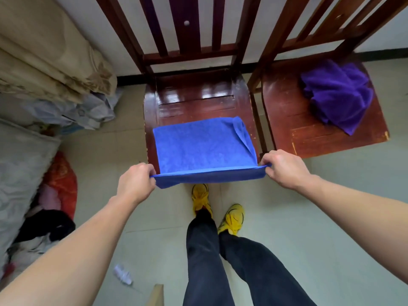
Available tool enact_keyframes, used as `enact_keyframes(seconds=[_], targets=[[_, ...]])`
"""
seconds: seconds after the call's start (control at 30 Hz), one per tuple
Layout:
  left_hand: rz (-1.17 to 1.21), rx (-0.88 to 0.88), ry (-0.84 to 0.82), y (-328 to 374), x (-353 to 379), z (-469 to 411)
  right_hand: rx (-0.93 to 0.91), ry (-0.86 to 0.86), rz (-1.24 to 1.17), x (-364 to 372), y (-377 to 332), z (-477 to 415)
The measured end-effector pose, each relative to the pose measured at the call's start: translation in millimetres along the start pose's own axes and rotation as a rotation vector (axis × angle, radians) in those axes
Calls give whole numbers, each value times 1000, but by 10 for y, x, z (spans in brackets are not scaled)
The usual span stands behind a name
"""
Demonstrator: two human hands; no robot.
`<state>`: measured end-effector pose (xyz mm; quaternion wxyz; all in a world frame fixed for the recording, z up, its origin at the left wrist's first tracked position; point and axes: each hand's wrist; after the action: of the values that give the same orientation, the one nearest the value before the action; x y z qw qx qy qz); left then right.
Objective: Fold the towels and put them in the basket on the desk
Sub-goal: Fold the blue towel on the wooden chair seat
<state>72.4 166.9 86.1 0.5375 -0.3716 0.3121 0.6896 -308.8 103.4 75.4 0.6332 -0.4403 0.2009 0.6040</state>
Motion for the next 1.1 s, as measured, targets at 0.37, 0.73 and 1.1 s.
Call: enact_keyframes(seconds=[0.37, 0.73, 1.1], targets=[[105, -56, 91, 224, 170, -1067, 152, 223, -172, 162, -339, -1150], [152, 65, -193, 342, 335, -1747, 370, 115, -48, 84, -324, -1870], [175, 33, -260, 327, 246, -1844, 1051, 69, -1536, -243, 101, -1958]])
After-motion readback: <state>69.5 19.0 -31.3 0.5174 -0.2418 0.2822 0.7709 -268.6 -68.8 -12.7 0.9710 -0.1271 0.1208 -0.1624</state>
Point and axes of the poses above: each hand's wrist, its own z-axis away from the middle knuckle, its own x-axis out of the palm, y = z × x, and after that the axes turned 7 degrees about -z, right-handed
